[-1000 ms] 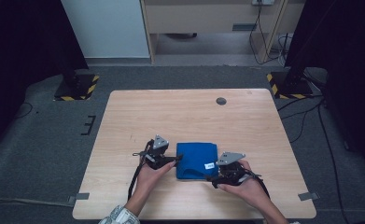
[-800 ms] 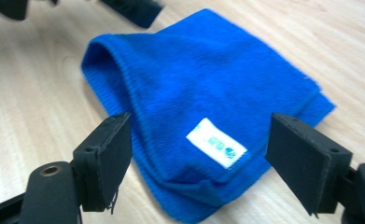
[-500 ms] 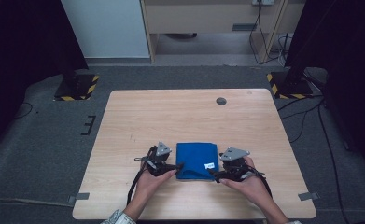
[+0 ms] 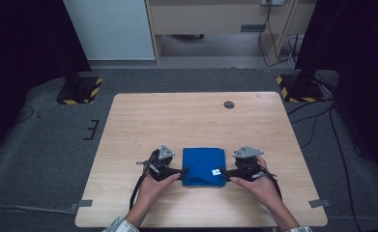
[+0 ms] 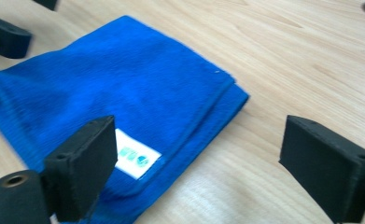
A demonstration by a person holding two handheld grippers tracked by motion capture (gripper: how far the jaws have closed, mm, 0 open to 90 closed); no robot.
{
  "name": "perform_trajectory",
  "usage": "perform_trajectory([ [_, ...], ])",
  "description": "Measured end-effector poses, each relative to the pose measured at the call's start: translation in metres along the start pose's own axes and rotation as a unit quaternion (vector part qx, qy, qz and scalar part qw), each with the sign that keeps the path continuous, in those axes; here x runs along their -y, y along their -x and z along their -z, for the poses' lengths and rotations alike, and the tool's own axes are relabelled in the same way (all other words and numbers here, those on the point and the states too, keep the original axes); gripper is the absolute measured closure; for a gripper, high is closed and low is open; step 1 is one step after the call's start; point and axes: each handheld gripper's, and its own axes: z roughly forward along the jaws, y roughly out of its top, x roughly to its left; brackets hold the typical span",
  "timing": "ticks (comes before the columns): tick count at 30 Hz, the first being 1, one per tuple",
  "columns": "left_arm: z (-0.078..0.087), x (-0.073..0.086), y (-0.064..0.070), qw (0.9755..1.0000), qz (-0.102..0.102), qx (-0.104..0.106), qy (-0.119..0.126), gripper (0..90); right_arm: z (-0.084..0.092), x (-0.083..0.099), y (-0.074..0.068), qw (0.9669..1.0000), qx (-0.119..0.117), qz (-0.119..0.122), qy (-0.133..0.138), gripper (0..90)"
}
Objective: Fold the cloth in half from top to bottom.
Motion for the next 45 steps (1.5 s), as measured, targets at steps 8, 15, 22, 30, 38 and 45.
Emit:
perform_trajectory([
  [8,0.011,-0.003,-0.011,0.9998,0.012,-0.007,0.011,12.2,0.006,-0.006,0.009,0.9995,0.013,-0.01,0.027,8.3],
  [15,0.017,-0.002,-0.027,0.9995,0.022,-0.02,0.011,11.7,0.013,-0.003,0.024,0.9987,0.025,-0.029,0.034,8.2],
  [22,0.021,0.0,-0.039,0.9992,0.028,-0.025,0.008,11.7,0.015,0.002,0.036,0.998,0.036,-0.044,0.028,8.4],
  [30,0.023,0.003,-0.051,0.9991,0.032,-0.029,-0.001,10.6,0.015,0.007,0.045,0.9976,0.039,-0.055,0.016,9.6],
  [38,0.024,0.008,-0.061,0.9991,0.029,-0.027,-0.017,9.7,0.016,0.016,0.057,0.9959,0.055,-0.072,-0.002,9.7],
  [45,0.027,0.011,-0.07,0.9987,0.03,-0.037,-0.021,9.2,0.014,0.025,0.065,0.9949,0.073,-0.064,-0.026,10.0],
])
